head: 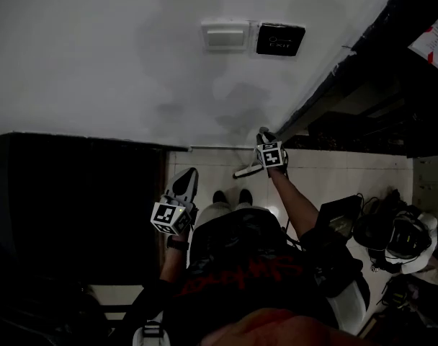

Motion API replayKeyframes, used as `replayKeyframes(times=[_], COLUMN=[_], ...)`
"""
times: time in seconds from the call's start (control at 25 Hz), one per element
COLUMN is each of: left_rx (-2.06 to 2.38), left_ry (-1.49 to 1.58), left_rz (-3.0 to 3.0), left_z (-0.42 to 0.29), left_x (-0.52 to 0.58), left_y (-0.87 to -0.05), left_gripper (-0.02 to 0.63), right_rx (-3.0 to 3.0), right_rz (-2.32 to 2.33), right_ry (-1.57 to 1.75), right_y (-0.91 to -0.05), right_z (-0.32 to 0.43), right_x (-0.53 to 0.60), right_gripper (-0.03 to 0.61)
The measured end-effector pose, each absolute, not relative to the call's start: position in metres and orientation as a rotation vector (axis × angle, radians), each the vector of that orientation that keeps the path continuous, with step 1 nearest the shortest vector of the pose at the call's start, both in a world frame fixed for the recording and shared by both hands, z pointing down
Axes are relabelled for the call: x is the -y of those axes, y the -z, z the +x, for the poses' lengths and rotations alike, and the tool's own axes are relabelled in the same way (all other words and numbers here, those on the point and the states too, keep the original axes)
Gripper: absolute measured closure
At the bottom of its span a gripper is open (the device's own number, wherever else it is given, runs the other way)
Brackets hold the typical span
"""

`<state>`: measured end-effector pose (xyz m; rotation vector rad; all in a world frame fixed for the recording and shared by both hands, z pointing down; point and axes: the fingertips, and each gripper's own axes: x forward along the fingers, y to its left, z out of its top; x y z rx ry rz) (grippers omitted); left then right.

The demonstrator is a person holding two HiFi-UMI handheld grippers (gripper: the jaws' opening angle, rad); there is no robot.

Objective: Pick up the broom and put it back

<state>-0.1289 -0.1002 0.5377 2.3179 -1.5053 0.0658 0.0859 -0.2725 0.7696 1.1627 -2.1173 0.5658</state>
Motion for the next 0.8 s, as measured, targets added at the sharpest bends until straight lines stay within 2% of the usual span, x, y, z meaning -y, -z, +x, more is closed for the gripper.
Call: replayKeyframes(times=[0.08, 0.16, 0.28, 0.4, 0.52, 0.8], left_rx=[1.538, 1.567, 1.561, 1.477, 1.421, 1.362], left_ry=[-0.08, -0.079, -0.063, -0.081, -0.063, -0.038], left_rz=[2.292, 2.261, 2.205, 2.225, 2.281, 2.422], left_z=[-0.123, -0.117, -0.107, -0.083, -0.072, -0.098], left_x=[0.089, 0.076, 0.056, 0.036, 0.02, -0.058], left_y=[-0.535, -0.536, -0.551, -0.565, -0.561, -0.548], left_gripper=[0.611, 0.611, 0.611, 0.611, 0.611, 0.611], right_rx=[2.13, 2.176, 2.233, 2.29, 2.331, 2.397], right_rz=[1.216, 1.296, 1.356, 1.329, 1.301, 1.334], right_ry=[-0.597, -0.652, -0.745, -0.759, -0.772, -0.817], right_y=[-0.762, -0.753, -0.743, -0.726, -0.706, -0.649], right_z=[0.094, 0.105, 0.111, 0.108, 0.109, 0.092], right_x=[0.285, 0.287, 0.275, 0.239, 0.181, 0.017], right_gripper=[0.476, 0.44, 0.439, 0.486, 0.572, 0.578])
